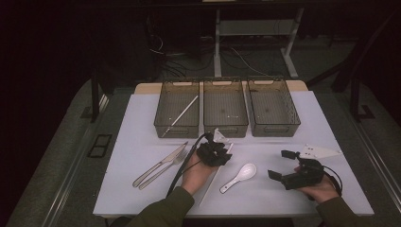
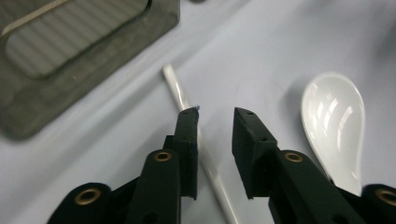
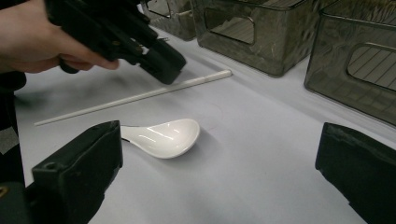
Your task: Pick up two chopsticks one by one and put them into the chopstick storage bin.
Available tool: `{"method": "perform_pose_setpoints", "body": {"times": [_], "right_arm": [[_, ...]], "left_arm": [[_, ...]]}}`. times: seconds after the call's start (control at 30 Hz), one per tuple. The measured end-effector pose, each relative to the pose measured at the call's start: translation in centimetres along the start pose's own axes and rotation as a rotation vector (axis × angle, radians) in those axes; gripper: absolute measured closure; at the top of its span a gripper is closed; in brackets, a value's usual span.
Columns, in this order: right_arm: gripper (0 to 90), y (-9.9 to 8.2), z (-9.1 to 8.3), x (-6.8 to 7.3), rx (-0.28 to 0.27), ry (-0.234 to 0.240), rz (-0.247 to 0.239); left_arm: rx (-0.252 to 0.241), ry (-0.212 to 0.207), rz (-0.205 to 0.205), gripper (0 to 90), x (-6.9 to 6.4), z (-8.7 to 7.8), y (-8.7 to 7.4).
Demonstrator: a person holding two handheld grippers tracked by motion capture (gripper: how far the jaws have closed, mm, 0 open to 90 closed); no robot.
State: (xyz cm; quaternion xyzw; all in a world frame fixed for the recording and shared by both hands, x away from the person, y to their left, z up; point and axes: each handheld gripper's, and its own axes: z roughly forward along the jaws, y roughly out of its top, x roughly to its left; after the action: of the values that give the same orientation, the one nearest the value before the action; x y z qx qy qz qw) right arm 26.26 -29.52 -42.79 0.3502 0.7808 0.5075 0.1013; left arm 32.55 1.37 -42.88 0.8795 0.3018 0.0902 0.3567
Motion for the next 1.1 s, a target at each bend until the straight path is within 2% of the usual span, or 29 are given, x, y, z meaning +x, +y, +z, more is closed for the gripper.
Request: {"method": "perform_pose_setpoints", "body": {"times": [0.17, 0.2, 0.23, 0.27, 0.3, 0.4, 0.5, 0.53, 0.6, 0.8, 0.97, 1.0, 1.03, 1.07, 1.1], "right_arm": [[0.7, 0.0, 0.0, 0.0, -0.001, -0.001, -0.001], [0.7, 0.0, 0.0, 0.0, 0.0, -0.001, 0.0], [0.7, 0.0, 0.0, 0.0, 0.0, 0.0, 0.0], [0.7, 0.0, 0.0, 0.0, 0.0, -0.001, 0.0], [0.7, 0.0, 0.0, 0.0, 0.0, -0.002, 0.0], [0.7, 0.0, 0.0, 0.0, -0.001, -0.003, -0.001], [0.7, 0.0, 0.0, 0.0, -0.001, -0.001, 0.0], [0.7, 0.0, 0.0, 0.0, 0.001, 0.0, 0.001], [0.7, 0.0, 0.0, 0.0, 0.001, 0.0, 0.0], [0.7, 0.0, 0.1, 0.1, 0.003, 0.0, 0.0], [0.7, 0.0, 0.1, 0.0, 0.004, -0.001, -0.001], [0.7, 0.0, 0.1, 0.0, 0.004, -0.001, -0.001], [0.7, 0.0, 0.1, 0.0, 0.004, 0.0, -0.001], [0.7, 0.0, 0.1, 0.1, 0.004, 0.0, 0.0], [0.7, 0.0, 0.1, 0.1, 0.003, 0.001, 0.0]], "left_arm": [[0.014, -0.003, -0.003, 68.5, -0.9, -1.0, -1.7], [0.02, 0.009, -0.013, 68.6, -1.2, -1.1, -2.0], [0.021, 0.014, 0.007, 68.8, -1.2, -1.2, -2.2], [0.028, 0.015, -0.01, 69.0, -1.4, -1.2, -2.5], [0.032, 0.014, 0.006, 69.6, -1.3, -1.2, -2.7], [0.04, 0.019, 0.012, 72.0, -1.4, -0.9, -3.2], [0.054, 0.022, 0.044, 75.1, -1.4, -0.9, -3.0], [0.055, 0.018, 0.03, 77.1, -1.6, -0.9, -3.1], [0.058, 0.011, 0.057, 77.6, -1.3, -0.9, -3.0], [0.064, 0.006, 0.081, 78.0, -1.4, -0.9, -2.9], [0.052, -0.025, 0.084, 78.0, -1.2, -0.4, -2.5], [0.046, -0.03, 0.07, 78.0, -1.4, -0.3, -2.4], [0.05, -0.032, 0.091, 78.0, -1.3, -0.2, -2.2], [0.051, -0.038, 0.094, 78.0, -1.3, 0.0, -2.1], [0.031, -0.043, 0.086, 78.0, -1.5, 0.3, -2.0]]}}
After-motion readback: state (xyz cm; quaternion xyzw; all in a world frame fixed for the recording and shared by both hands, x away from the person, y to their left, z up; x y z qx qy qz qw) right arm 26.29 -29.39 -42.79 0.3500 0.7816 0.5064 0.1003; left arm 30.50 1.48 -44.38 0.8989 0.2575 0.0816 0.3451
